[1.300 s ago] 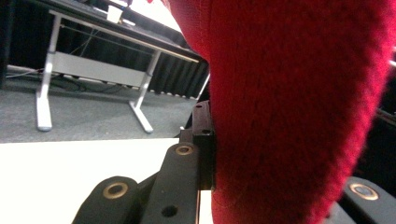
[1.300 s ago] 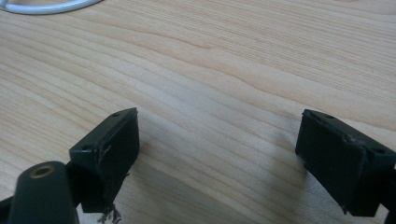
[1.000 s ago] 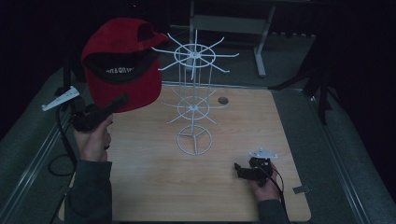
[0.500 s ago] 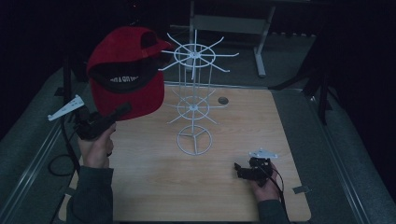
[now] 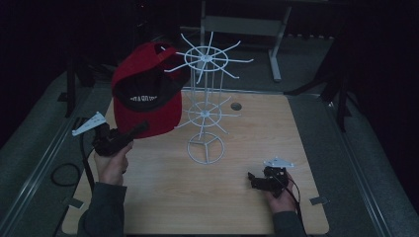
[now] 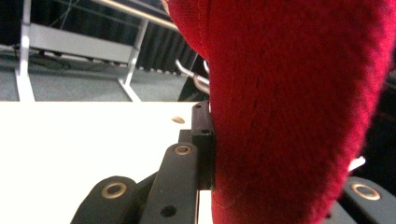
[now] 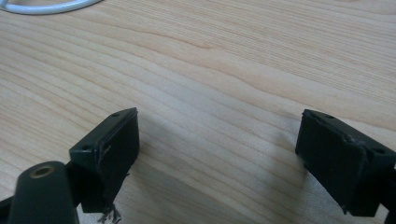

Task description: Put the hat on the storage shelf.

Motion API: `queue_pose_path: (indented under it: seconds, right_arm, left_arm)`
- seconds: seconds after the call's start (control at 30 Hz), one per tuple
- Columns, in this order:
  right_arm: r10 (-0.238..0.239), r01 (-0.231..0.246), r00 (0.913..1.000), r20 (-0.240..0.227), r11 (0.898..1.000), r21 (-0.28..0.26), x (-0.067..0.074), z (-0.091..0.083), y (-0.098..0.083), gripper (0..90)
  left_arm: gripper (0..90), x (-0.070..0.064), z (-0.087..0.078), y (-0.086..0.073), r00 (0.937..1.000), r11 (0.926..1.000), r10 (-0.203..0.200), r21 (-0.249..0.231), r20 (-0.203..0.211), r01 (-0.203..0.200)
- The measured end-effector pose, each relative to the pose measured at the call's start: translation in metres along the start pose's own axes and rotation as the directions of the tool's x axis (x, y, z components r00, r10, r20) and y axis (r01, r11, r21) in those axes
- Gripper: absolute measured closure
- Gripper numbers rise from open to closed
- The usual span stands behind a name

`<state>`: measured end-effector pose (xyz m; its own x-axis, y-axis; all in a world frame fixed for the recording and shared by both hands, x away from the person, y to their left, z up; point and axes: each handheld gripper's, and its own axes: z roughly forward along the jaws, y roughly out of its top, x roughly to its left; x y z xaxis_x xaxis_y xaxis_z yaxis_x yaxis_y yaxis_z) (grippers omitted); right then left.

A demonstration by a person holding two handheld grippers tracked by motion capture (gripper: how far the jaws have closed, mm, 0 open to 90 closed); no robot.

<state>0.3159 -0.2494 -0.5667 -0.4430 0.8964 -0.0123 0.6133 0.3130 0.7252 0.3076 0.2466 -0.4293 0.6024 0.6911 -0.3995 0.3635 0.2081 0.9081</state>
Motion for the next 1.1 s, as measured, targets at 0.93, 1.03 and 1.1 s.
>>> queue_pose_path:
  seconds: [0.93, 1.03, 1.1]
  right_arm:
    - [0.001, -0.001, 1.0, -0.001, 1.0, 0.002, 0.0, 0.0, 0.0, 13.4]
    - [0.003, -0.003, 1.0, -0.001, 1.0, 0.002, 0.0, 0.0, 0.0, 13.4]
    - [0.004, -0.004, 1.0, 0.0, 1.0, 0.002, 0.0, 0.0, 0.0, 13.4]
  left_arm:
    - [35.2, 0.009, -0.008, -0.009, 0.9939, 0.9981, -0.022, 0.055, -0.108, 0.028]
    - [35.1, 0.011, -0.012, -0.01, 0.9929, 0.9983, -0.022, 0.051, -0.117, 0.028]
    - [35.2, 0.012, -0.014, -0.01, 0.9925, 0.9983, -0.022, 0.052, -0.12, 0.028]
